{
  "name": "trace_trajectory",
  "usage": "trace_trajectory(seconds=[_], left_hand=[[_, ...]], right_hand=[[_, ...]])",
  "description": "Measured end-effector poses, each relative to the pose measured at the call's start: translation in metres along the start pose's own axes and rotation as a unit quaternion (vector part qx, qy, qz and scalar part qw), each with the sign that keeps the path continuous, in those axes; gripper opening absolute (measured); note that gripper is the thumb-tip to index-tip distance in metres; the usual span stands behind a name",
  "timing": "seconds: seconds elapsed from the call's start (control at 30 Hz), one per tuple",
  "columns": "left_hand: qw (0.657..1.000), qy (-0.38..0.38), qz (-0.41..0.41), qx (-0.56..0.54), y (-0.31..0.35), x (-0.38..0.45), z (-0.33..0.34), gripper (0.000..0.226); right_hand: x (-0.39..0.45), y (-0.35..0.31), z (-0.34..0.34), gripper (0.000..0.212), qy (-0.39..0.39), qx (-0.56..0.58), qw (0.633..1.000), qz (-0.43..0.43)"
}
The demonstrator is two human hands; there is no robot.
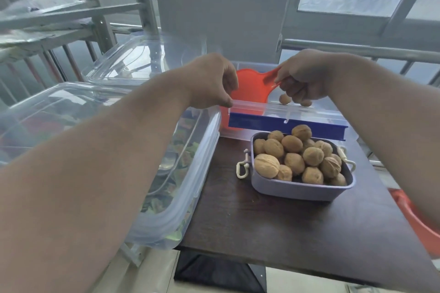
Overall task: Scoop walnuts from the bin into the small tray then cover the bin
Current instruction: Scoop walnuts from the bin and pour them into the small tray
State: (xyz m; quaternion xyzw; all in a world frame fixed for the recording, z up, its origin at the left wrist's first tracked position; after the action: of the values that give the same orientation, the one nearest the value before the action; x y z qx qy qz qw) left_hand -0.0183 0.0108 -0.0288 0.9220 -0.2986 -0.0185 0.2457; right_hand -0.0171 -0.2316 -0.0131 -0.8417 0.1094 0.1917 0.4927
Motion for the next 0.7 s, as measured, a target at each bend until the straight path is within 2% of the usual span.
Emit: trace_trajectory(seconds=[0.1,0.17,0.27,0.33,0.4,0.47,0.57,0.7], left_hand=[[1.000,-0.002,0.000,0.007,-0.001,0.001,0.000,0.032],[1.000,-0.005,0.000,0.013,-0.001,0.003,0.000,0.029],[1.000,-0.006,0.003,0.030,-0.001,0.004,-0.001,0.023],[0.999,-0.007,0.006,0.046,0.000,0.004,-0.001,0.017],[0.999,-0.010,0.007,0.050,0.000,0.003,-0.001,0.012],[0.999,-0.013,0.007,0.047,0.000,0.002,-0.001,0.011],[0.999,-0.018,0.008,0.027,-0.001,0.001,-0.002,0.012],[1.000,-0.020,0.009,0.005,-0.001,0.001,-0.004,0.012]], right_hand=[[0.006,-0.009,0.004,0.035,0.024,-0.030,0.999,-0.010],[0.004,-0.025,0.013,0.028,0.053,-0.134,0.989,-0.040],[-0.003,-0.061,0.038,0.025,0.089,-0.336,0.933,-0.092],[-0.006,-0.082,0.051,0.027,0.111,-0.361,0.921,-0.093],[-0.003,-0.091,0.060,0.027,0.102,-0.359,0.925,-0.077],[0.010,-0.089,0.057,0.029,0.076,-0.310,0.946,-0.062],[0.029,-0.077,0.034,0.033,0.028,-0.149,0.988,-0.009],[0.039,-0.031,-0.004,0.032,-0.057,0.016,0.997,0.053]])
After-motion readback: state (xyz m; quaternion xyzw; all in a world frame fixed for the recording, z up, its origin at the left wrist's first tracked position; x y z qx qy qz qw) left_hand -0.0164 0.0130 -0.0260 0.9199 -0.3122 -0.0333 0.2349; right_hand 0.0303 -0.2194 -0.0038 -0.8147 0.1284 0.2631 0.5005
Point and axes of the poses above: each hand's wrist, its own x-axis towards the middle knuckle, its own z-axis out of the palm, y = z × x, the point moved 1 cm from there along x, towards the middle knuckle, and after that the axes turned 6 degrees about -y, right-handed, at the moved point
